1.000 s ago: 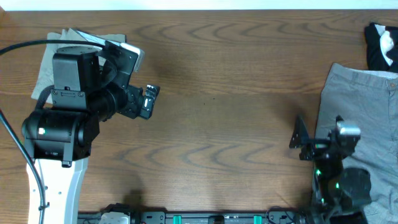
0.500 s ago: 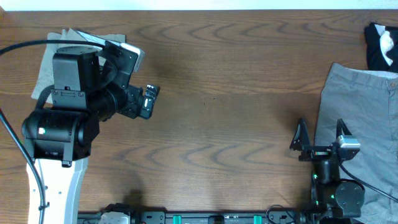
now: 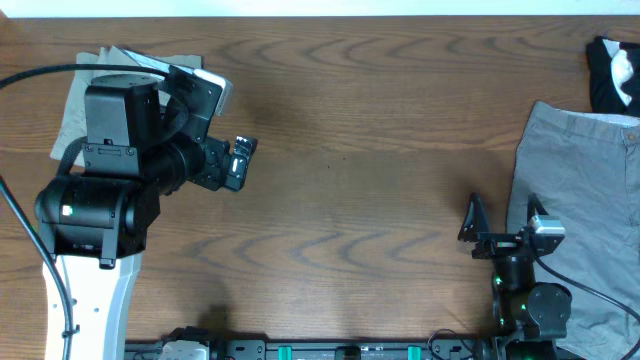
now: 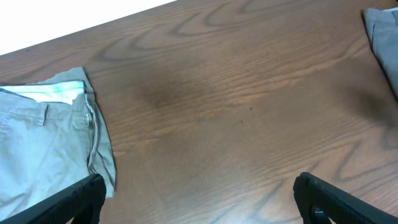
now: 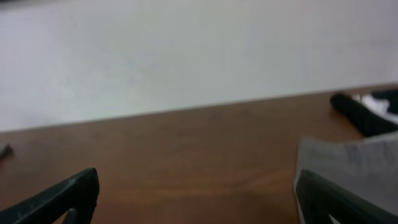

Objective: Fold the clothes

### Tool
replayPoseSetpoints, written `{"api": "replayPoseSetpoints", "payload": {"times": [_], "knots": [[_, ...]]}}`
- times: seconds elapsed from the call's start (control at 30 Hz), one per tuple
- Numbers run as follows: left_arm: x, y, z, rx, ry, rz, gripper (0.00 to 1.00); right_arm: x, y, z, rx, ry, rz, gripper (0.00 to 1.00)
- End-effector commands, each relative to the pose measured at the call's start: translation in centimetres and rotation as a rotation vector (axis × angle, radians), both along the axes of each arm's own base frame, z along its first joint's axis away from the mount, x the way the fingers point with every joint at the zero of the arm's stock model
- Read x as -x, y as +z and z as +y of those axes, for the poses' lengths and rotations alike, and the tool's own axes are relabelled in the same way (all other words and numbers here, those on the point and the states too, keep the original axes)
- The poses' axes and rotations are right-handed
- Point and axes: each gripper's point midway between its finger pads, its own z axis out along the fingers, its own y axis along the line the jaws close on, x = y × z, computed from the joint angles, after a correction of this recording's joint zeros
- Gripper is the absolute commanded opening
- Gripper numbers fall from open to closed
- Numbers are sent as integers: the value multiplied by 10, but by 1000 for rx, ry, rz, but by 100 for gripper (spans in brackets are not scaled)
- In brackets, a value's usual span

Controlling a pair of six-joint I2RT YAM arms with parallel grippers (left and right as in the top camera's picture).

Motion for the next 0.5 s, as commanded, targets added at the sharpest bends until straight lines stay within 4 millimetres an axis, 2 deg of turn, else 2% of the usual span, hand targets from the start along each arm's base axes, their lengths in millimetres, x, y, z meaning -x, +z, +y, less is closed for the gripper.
{"api": "replayPoseSetpoints", "payload": {"times": [0.0,0.07,0.47], "knots": [[-1,2,1,-4,11,-3,98,0,-12,-1,-13,-3,49,99],[-1,2,1,-4,11,-3,98,1,-20,-1,-12,-2,81,99],[-1,2,1,-4,11,-3,98,1,-21,-1,-12,-3,83,99]]}}
